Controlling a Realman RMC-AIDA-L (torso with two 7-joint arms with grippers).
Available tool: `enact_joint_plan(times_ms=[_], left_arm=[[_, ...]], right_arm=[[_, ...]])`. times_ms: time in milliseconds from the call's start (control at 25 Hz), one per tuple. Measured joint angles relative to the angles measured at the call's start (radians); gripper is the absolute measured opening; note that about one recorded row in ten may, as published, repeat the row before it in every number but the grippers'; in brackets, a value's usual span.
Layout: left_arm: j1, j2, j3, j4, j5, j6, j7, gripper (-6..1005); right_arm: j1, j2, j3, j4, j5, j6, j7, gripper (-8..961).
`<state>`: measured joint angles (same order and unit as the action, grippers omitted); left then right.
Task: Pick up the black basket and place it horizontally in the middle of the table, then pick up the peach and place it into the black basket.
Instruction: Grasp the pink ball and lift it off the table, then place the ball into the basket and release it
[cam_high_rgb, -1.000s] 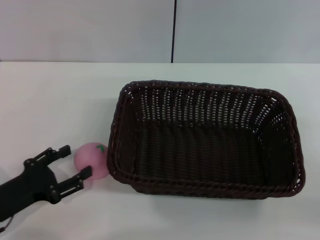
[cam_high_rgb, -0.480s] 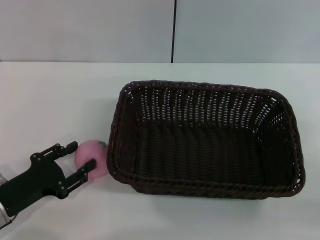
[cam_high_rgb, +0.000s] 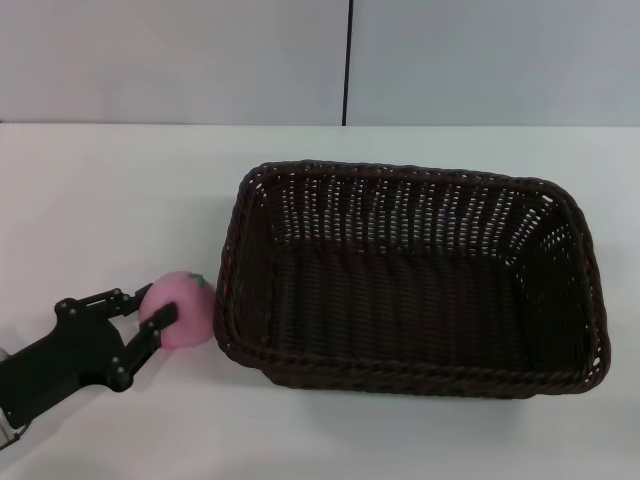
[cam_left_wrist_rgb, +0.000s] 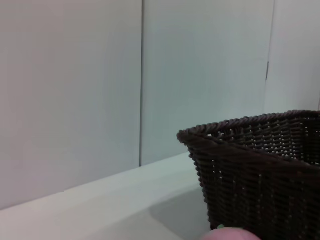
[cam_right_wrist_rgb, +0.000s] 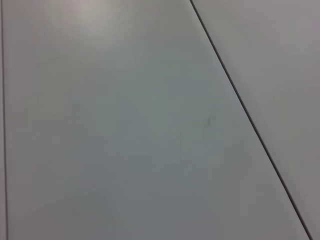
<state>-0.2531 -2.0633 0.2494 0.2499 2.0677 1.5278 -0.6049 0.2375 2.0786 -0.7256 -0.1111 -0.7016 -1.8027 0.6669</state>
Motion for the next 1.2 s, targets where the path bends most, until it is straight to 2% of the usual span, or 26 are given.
enact_joint_plan(times_ms=[160,280,320,400,520,600,800,920,1080,1120,1200], left_arm=[[0.000,0.001,-0.056,0.001,-0.001,0.027,0.000,275],[0.000,0.003,-0.154,0.002,-0.002,0.065,0.001,262],[0.000,0.004,-0.219,0.009,-0.002,0.100,0.001,258],[-0.001,0.005,-0.240,0.015,-0.002,0.121,0.001,250],[-0.025,0.006,-0.311,0.045,-0.002,0.222,-0.001,225],[-0.035,0.006,-0.318,0.047,-0.003,0.249,-0.002,190],[-0.103,0.002,-0.291,0.021,-0.004,0.320,-0.007,145],[-0.149,0.000,-0.202,-0.024,-0.001,0.333,-0.009,128],[-0.149,0.000,-0.202,-0.024,-0.001,0.333,-0.009,106],[-0.199,-0.004,-0.095,-0.082,-0.001,0.334,-0.001,100],[-0.199,-0.004,-0.095,-0.082,-0.001,0.334,-0.001,91]], right_arm=[[0.001,0.000,0.000,0.000,0.000,0.000,0.000,452],[0.001,0.000,0.000,0.001,0.001,0.000,0.000,453],[0.002,0.000,0.000,0.002,0.001,0.000,0.000,453],[0.002,0.000,0.000,0.002,0.001,0.000,0.000,454],[0.008,0.000,0.000,0.002,0.001,-0.001,0.000,455],[0.013,0.000,0.000,0.002,0.001,-0.004,0.002,455],[0.025,0.001,0.000,0.003,0.001,-0.009,0.003,456],[0.032,0.001,0.000,0.004,0.001,-0.016,0.008,457],[0.037,0.001,0.000,0.004,0.001,-0.027,0.009,458],[0.038,0.001,0.000,0.004,0.001,-0.032,0.010,458],[0.038,0.001,0.000,0.005,0.001,-0.034,0.010,459]])
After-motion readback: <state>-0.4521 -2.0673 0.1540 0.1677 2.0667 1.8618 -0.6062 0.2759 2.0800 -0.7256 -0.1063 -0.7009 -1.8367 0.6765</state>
